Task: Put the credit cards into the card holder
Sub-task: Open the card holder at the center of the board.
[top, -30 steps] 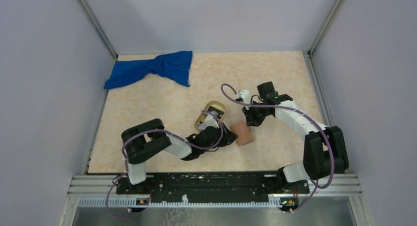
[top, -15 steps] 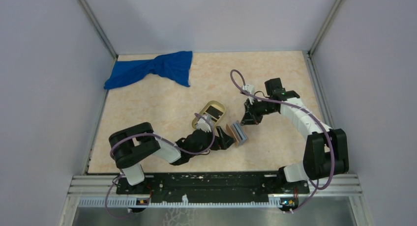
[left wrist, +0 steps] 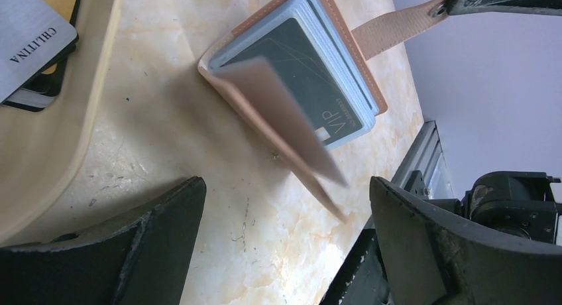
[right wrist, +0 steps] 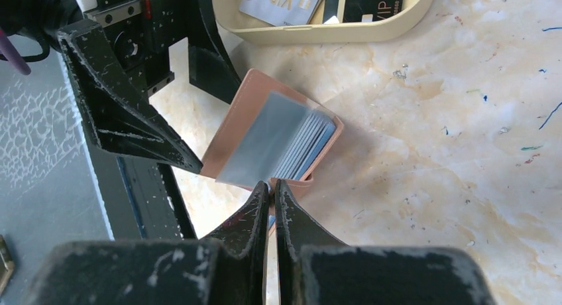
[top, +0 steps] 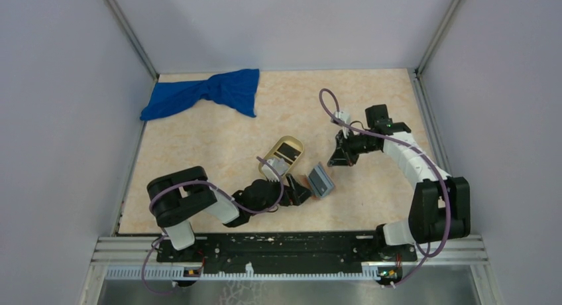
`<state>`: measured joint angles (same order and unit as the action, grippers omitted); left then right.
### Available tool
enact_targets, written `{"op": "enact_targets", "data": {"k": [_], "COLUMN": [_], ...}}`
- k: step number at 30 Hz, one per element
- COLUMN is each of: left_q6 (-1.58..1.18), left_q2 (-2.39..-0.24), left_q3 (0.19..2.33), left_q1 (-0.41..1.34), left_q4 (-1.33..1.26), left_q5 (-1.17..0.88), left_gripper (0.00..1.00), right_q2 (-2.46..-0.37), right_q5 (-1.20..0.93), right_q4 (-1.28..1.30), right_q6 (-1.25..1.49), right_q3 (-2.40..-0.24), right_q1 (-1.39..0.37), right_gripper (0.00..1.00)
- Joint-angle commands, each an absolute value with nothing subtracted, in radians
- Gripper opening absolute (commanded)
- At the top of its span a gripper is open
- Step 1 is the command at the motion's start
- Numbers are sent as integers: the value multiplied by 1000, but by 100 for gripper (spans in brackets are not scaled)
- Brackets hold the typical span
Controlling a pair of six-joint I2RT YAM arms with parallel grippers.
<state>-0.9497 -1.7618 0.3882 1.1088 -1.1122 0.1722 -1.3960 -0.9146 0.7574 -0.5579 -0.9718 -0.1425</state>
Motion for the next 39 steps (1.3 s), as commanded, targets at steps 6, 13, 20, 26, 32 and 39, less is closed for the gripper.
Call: {"op": "enact_targets", "data": {"k": [6,13,20,26,32,39], "left_q6": [-976,-946,-890,-838,-796,-751], "left_q2": [-1765,-1720,-1594,-1533,-1528,-1595], "left_q3": [404,425,441,451,484,548], "left_q1": [1103,1103,1106,1109,1109,1109], "left_q4": [-1095,-942,-727,-656,-671,-712], "left_q5": [173,198,253,253,206,157], "left_gripper": [94,88,74,66,49,36], "right_q2": [-1346,-1331,-1324,-1345,-1415,-1446], "right_q5": [-1004,-1062,-956,-846,-577,-507], "right_q4": [797,870,790,728,641,646], "right_q6": [-624,-712,-655,-593,-548,-554], "right_q3": [-995,-998,-960,-944,-905,-925], "right_q1": [-124,-97,-75,-75,-75,-76], "right_gripper": [0,0,0,0,0,29]}}
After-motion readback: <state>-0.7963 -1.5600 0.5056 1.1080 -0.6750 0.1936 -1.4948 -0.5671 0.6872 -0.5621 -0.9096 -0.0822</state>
